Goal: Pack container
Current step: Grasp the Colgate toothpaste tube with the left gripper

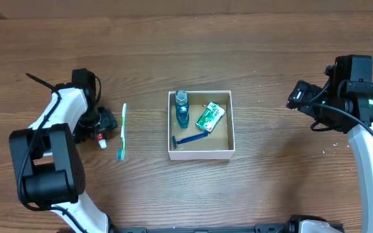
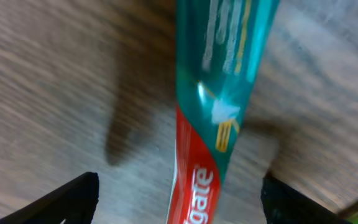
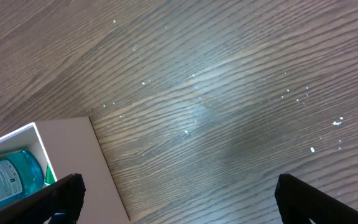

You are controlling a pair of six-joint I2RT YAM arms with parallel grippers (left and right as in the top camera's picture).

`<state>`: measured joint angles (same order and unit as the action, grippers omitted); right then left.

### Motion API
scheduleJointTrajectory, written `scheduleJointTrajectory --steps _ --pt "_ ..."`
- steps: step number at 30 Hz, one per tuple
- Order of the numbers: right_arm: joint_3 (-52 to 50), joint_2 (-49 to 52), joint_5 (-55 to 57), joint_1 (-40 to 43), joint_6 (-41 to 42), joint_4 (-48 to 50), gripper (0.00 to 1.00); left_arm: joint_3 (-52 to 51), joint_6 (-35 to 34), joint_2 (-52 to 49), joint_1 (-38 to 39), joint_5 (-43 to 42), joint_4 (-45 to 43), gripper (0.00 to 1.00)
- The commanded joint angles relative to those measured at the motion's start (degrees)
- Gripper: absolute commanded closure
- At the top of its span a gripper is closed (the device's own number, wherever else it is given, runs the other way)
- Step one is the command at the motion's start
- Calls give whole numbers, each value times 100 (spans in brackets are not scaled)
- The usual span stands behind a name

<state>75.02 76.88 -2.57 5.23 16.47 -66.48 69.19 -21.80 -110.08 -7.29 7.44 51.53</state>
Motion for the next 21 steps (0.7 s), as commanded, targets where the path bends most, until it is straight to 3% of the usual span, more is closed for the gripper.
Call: scheduleJointTrajectory --steps 1,4,7,11,15,21 --pt "-17 -26 -11 15 -22 20 0 -52 59 -310 -31 -302 -105 41" --pt "-17 -26 -11 15 -22 20 0 -52 63 -317 -31 -393 -83 70" --pt "-17 -26 -11 15 -22 15 0 -52 63 -317 -31 -393 -55 86" --pt "-17 -26 -11 15 -22 17 0 -20 63 -304 -31 -393 31 96" --pt "-17 -26 -11 15 -22 17 0 389 107 -20 -4 -398 426 96" --pt "-20 -26 -13 15 -20 24 0 1397 546 1497 625 -452 1121 96"
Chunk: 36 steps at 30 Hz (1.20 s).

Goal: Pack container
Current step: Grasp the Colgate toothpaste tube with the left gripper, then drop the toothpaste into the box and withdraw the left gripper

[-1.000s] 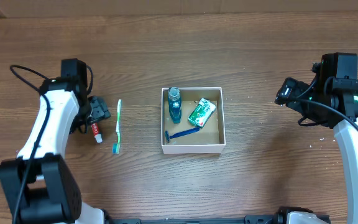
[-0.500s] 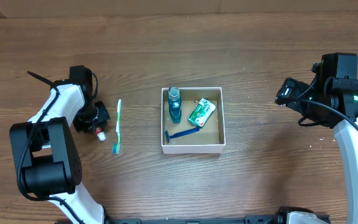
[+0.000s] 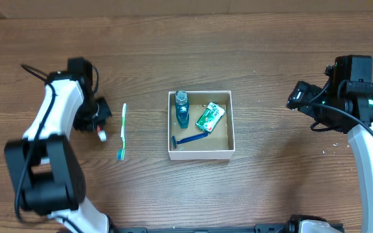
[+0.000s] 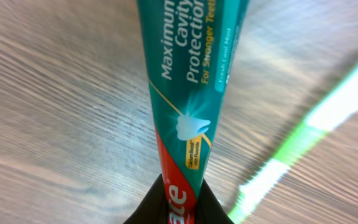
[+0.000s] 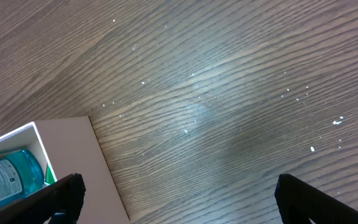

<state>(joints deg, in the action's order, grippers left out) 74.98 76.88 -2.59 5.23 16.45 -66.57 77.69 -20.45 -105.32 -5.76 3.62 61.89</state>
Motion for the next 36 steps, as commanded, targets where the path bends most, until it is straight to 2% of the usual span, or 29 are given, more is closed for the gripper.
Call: scheduleJointTrajectory --steps 1,4,6,10,12,21,22,23,24,26,31,34,36 --pt "-13 -26 -11 15 -17 42 0 621 608 1300 737 -70 87 96" --pt "-13 -26 -11 15 -15 46 0 691 1357 2100 2070 -66 -46 96" --pt "-13 -26 -11 15 -15 44 0 691 1720 2251 2909 -68 -140 96" --pt "-13 -26 -13 15 -13 44 0 680 2181 2048 4205 -31 -376 96" --pt "-13 -26 -13 15 -13 42 0 680 2177 1714 4546 -7 -472 96" --pt "-13 -26 -13 15 -13 22 0 680 2157 96 4666 -70 -476 93" --pt "-13 -26 -13 15 -13 22 0 680 2155 -2 4666 -72 -474 89" --pt "-13 -26 -13 15 -13 22 0 680 2155 -35 4669 -70 -474 73" --pt "-15 -26 -13 15 -13 22 0 688 2153 -20 4666 -70 -474 58" --pt "-13 -26 -13 15 -13 22 0 804 2155 94 4666 -59 -391 55" --pt "-13 -26 -13 15 -11 22 0 1845 2035 699 4664 85 658 55" --pt "-13 -26 -109 15 4 -2 0 2184 1036 1526 4439 1340 1303 51" --pt "-13 -26 -162 15 4 2 0 2181 649 1921 4011 1460 1478 49"
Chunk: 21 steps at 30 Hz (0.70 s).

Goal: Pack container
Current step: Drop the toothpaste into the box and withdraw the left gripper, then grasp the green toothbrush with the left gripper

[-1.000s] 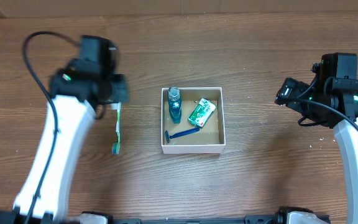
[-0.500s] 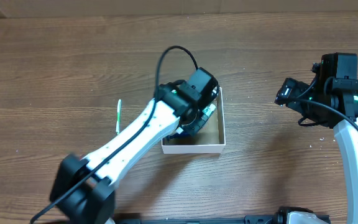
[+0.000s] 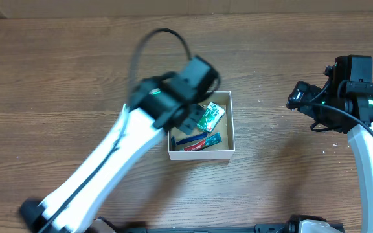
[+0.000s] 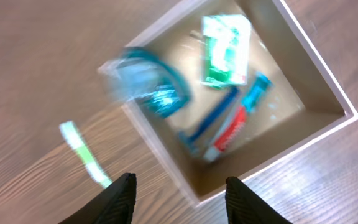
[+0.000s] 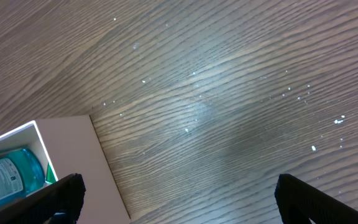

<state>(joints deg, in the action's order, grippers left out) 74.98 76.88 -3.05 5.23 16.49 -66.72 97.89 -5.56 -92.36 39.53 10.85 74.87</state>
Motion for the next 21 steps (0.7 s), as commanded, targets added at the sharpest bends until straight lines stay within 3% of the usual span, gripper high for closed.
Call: scheduleJointTrajectory --steps 1,3,6,9,14,21 --pt "-13 -26 -116 15 0 20 0 162 -1075 798 -879 732 269 44" --pt "-13 -26 -114 15 0 20 0 160 -1537 944 -1718 516 450 40" --pt "-15 -26 -114 15 0 17 0 -26 -1569 872 -2649 -190 393 36" --pt "-13 -26 -118 15 2 15 0 -638 -1561 673 -3217 -350 144 29" --pt "-13 -26 -179 15 2 17 0 -2142 -846 -96 -3379 -870 -1121 19" --pt "-13 -26 -179 15 0 11 0 -2430 -599 -1613 -3390 -1058 -1825 18"
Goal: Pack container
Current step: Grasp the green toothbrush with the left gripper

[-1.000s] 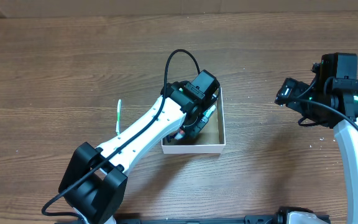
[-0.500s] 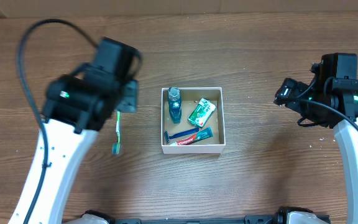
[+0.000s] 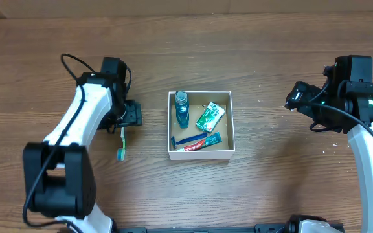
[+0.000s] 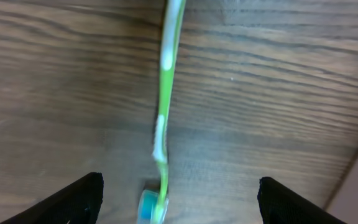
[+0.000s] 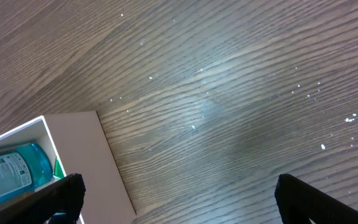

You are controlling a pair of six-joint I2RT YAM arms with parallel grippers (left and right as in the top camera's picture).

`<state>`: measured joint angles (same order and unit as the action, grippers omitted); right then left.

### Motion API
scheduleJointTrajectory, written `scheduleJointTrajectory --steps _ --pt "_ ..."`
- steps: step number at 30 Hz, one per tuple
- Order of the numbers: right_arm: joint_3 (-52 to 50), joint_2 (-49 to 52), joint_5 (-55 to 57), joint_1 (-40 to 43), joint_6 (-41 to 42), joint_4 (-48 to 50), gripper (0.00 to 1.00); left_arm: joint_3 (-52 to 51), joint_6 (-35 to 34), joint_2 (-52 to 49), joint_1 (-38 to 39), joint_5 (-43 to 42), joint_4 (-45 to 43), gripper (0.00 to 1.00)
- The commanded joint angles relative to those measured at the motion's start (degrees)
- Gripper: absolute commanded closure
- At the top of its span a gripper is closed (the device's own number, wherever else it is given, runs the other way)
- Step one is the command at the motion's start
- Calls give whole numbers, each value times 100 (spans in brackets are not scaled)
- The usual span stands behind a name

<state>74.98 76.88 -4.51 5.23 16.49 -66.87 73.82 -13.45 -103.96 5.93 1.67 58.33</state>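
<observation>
The white box [image 3: 232, 133] holds a blue mouthwash bottle [image 3: 182, 109], a green packet [image 3: 210, 116], a blue razor [image 3: 185, 140] and a red-and-teal toothpaste tube [image 3: 204, 142]. A green toothbrush [image 3: 122, 141] lies on the table left of the box. My left gripper [image 3: 129, 115] hovers open over the brush's upper end. In the left wrist view the toothbrush [image 4: 165, 93] runs between the spread fingers [image 4: 73, 200]. My right gripper [image 3: 296, 97] stays open and empty, right of the box.
In the right wrist view the box corner [image 5: 107, 168] and the mouthwash bottle [image 5: 11, 174] sit at the lower left over bare wooden table [image 5: 241, 93]. Wood table surrounds the box on all sides.
My left gripper was open above the box with the toothpaste lying inside. Now it is left of the box, open over the toothbrush. The right arm has barely moved.
My left gripper stood open round the toothpaste on the table, left of the toothbrush. Then it was shut on the tube. Later it was open over the box with the tube inside, and now it straddles the toothbrush.
</observation>
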Motion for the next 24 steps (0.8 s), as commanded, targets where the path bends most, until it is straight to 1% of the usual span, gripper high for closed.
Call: scheduleJointTrajectory --steps 1,6,8,9,10,11,13,14,16,18,20,21,24 --pt "-13 -26 -33 15 0 26 0 -24 192 -610 -31 -138 -258 18" --pt "-13 -26 -31 15 0 28 0 -24 188 -1067 -31 -133 -507 16" --pt "-13 -26 -33 15 0 26 0 -24 188 -1152 -31 -129 -503 20" --pt "-13 -26 -31 15 0 28 0 -24 188 -1178 -31 -129 -501 23" --pt "-13 -26 -31 15 0 28 0 -24 188 -1180 -31 -129 -485 31" --pt "-13 -26 -31 15 0 28 0 -24 188 -1180 -31 -129 -472 43" --pt "-13 -26 -31 15 -2 28 0 -24 188 -1180 -28 -129 -407 63" --pt "-13 -26 -31 15 0 28 0 -24 188 -1180 -28 -129 -389 69" --pt "-13 -26 -33 15 0 28 0 -24 188 -1180 -28 -129 -295 77" --pt "-13 -26 -31 15 0 28 0 -24 190 -1180 -28 -127 -238 87" --pt "-13 -26 -31 15 0 28 0 -24 188 -1180 -28 -125 -197 94" --pt "-13 -26 -31 15 -2 28 0 -22 188 -1180 -28 -127 -173 96" --pt "-13 -26 -31 15 -2 28 0 7 188 -1147 -28 -125 -76 96"
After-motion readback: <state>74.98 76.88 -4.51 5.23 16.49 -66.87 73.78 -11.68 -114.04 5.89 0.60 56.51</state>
